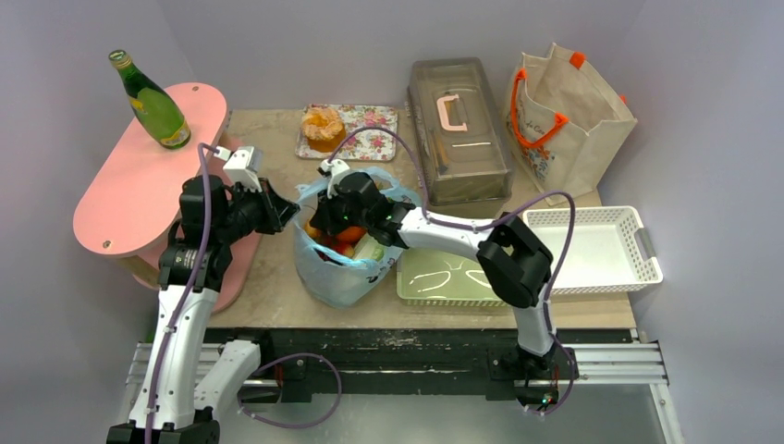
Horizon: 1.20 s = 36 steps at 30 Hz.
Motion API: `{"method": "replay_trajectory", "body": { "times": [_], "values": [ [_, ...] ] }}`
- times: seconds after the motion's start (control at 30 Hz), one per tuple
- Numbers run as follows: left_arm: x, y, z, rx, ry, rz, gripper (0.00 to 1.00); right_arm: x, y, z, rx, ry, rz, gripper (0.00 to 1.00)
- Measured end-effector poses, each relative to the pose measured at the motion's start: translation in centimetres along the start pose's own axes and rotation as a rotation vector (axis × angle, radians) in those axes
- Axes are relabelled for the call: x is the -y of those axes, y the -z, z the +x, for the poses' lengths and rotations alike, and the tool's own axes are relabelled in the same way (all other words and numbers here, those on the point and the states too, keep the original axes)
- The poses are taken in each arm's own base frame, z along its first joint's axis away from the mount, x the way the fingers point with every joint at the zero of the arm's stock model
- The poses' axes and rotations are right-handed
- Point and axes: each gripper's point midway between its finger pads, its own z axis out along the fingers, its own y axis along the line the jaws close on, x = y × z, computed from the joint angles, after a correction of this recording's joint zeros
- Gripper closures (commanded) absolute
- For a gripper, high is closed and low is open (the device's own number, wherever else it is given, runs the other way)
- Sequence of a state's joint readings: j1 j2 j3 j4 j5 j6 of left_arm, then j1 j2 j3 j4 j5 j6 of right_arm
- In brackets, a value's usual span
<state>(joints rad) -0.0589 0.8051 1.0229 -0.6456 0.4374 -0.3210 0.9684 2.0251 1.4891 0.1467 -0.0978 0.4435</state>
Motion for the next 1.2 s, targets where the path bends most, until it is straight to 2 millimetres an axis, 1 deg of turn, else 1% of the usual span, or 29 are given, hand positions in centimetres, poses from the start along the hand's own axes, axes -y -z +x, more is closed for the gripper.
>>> {"method": "replay_trajectory", "body": {
  "times": [0.07,0.13,0.27,0.37,0.4,0.5,0.57,0.63,0.67,0.77,0.8,0.87,0.93,0.97,1.0,1.03,1.1,1.13,1.2],
  "values": [
    [-0.1,0.0,0.1,-0.001,0.001,-0.002,1.00,-0.6,1.3,-0.6,0.005,0.006,-0.014,1.00],
    [-0.2,-0.1,0.3,-0.004,0.003,-0.006,1.00,-1.8,3.0,-2.1,0.027,0.022,-0.042,1.00],
    [-0.5,-0.2,0.8,-0.010,0.006,-0.013,1.00,-5.0,7.2,-7.4,0.151,0.075,-0.117,1.00],
    [-0.8,-0.3,1.0,-0.013,0.008,-0.024,1.00,-6.8,10.0,-10.7,0.241,0.123,-0.156,1.00],
    [-0.9,-0.4,1.1,-0.013,0.008,-0.027,1.00,-7.2,10.8,-11.6,0.269,0.142,-0.165,1.00],
    [-1.0,-0.3,1.0,-0.010,0.005,-0.031,1.00,-7.9,12.3,-13.4,0.325,0.192,-0.172,1.00],
    [-1.0,-0.4,1.0,-0.010,0.002,-0.034,1.00,-7.7,13.0,-14.1,0.345,0.217,-0.159,1.00],
    [-1.1,-0.4,1.0,-0.010,-0.002,-0.036,1.00,-7.0,13.7,-14.9,0.364,0.237,-0.132,1.00],
    [-1.1,-0.4,1.0,-0.011,-0.006,-0.037,1.00,-6.4,14.4,-15.5,0.374,0.242,-0.113,1.00],
    [-1.2,-0.5,1.1,-0.016,-0.014,-0.038,1.00,-3.1,17.0,-18.2,0.419,0.239,-0.021,1.00],
    [-1.3,-0.6,1.1,-0.019,-0.014,-0.039,1.00,-1.7,18.3,-19.5,0.441,0.234,0.015,1.00],
    [-1.4,-0.7,1.2,-0.026,-0.013,-0.040,1.00,0.9,21.5,-22.5,0.500,0.224,0.097,1.00],
    [-1.5,-0.8,1.3,-0.030,-0.012,-0.041,1.00,2.8,25.4,-25.5,0.571,0.215,0.167,1.00],
    [-1.5,-0.9,1.3,-0.032,-0.012,-0.041,1.00,3.4,27.5,-26.6,0.601,0.210,0.195,1.00],
    [-1.5,-0.9,1.3,-0.034,-0.012,-0.041,1.00,3.7,29.5,-27.5,0.627,0.204,0.216,1.00],
    [-1.5,-1.0,1.4,-0.037,-0.014,-0.040,1.00,3.7,31.0,-28.0,0.644,0.200,0.228,1.00],
    [-1.6,-1.2,1.5,-0.044,-0.020,-0.034,1.00,2.7,33.9,-28.2,0.665,0.193,0.226,1.00],
    [-1.6,-1.4,1.6,-0.049,-0.022,-0.031,1.00,2.1,34.9,-28.0,0.668,0.192,0.216,1.00],
    [-1.7,-1.6,1.7,-0.060,-0.023,-0.026,1.00,0.8,36.2,-27.6,0.665,0.194,0.189,1.00]
  ]
}}
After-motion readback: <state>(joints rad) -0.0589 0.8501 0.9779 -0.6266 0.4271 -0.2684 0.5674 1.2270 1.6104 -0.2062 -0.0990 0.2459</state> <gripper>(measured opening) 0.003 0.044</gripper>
